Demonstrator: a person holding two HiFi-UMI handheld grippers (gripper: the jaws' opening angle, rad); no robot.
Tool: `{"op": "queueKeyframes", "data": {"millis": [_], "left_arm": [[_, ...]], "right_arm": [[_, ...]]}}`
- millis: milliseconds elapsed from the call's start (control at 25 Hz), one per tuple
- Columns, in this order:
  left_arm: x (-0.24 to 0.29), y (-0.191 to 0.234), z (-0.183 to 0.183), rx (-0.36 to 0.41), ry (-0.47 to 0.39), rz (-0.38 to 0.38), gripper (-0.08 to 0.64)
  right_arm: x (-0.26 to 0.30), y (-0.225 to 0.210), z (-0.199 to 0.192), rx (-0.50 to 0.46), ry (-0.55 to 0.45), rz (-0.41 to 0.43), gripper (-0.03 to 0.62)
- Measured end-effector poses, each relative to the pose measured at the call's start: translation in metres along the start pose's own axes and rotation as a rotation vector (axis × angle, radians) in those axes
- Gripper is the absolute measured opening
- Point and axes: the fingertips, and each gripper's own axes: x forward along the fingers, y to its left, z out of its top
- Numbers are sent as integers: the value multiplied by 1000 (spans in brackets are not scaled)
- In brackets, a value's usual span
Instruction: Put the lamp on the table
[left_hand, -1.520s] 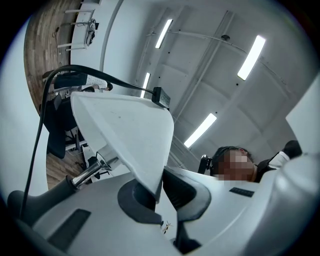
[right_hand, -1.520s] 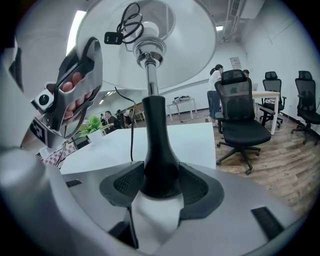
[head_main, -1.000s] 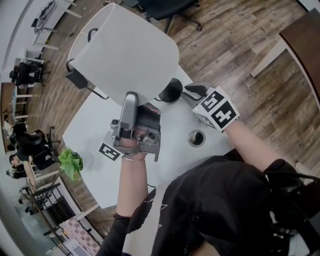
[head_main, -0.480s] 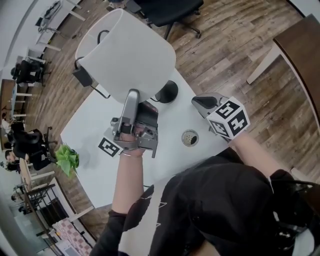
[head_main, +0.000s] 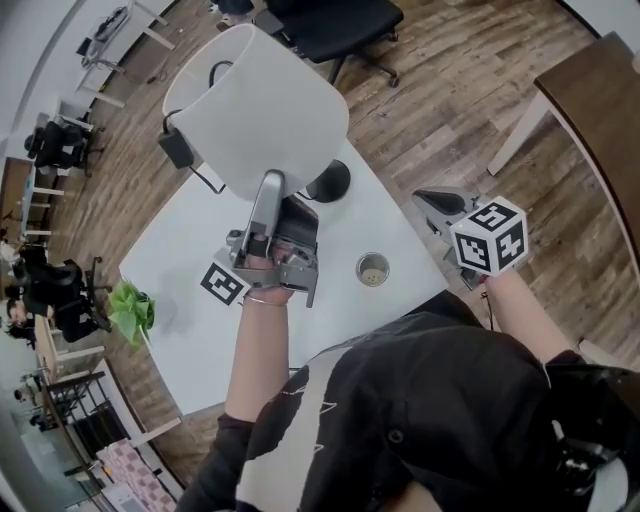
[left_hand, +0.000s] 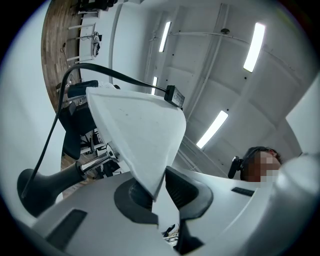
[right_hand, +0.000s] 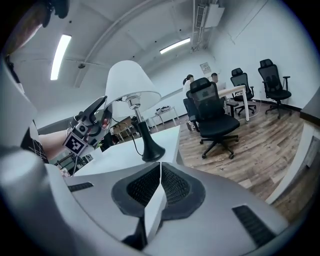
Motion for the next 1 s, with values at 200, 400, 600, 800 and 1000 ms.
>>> {"op": "queueKeyframes", "data": {"millis": [200, 400, 600, 800, 1000], "left_arm": [[-9, -3, -6, 6, -21, 29, 54], [-9, -1, -14, 12, -23, 50, 58], [-10, -2, -17, 31, -21, 62, 60], [-10, -3, -16, 29, -48, 73, 60], [-12, -6, -25, 41, -41, 81, 64]], "right_arm": [[-19, 3, -10, -7, -11, -23, 23], [-36, 0, -13, -15, -30, -38, 23], [-51, 5, -18, -16, -42, -45, 23], [-64, 6, -23, -15, -45, -49, 23], [-75, 9, -27, -22, -55, -48, 23]]}}
